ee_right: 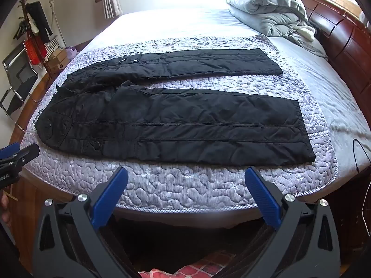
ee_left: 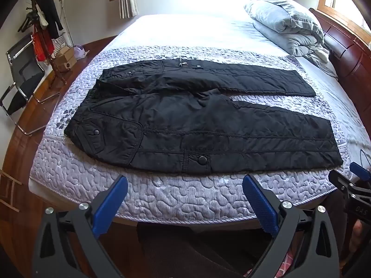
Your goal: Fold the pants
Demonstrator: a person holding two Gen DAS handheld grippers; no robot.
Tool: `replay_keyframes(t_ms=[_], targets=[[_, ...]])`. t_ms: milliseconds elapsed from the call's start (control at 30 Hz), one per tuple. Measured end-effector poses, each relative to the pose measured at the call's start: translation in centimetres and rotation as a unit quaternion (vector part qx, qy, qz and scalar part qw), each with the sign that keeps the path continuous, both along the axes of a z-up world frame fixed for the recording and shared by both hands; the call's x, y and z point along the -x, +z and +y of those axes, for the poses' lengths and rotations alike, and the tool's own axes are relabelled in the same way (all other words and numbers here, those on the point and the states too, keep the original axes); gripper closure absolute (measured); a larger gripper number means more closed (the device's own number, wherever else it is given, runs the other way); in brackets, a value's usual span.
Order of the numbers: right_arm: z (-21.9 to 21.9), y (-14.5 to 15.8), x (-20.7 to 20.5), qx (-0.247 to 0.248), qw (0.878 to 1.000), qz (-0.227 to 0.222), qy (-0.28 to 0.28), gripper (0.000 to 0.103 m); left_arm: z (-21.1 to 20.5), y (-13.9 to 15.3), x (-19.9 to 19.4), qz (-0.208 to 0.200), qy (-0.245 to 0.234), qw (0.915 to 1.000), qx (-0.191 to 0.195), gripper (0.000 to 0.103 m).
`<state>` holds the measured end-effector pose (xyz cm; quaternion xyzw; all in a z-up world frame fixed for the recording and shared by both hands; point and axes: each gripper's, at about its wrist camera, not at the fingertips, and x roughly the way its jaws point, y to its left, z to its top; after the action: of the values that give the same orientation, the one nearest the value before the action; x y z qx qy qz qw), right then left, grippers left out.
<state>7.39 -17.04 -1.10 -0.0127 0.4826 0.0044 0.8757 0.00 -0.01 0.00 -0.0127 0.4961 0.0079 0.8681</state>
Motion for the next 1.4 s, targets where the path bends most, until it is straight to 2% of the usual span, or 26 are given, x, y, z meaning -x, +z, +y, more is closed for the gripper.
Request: replay_keyframes(t_ms=[1400], targets=[[-0.26, -0.02, 0.15, -0.001, 1.0, -0.001, -0.005, 0.002, -0.11, 0.53, 0.08, -0.01, -0.002, 0.9999, -0.001, 0.004]])
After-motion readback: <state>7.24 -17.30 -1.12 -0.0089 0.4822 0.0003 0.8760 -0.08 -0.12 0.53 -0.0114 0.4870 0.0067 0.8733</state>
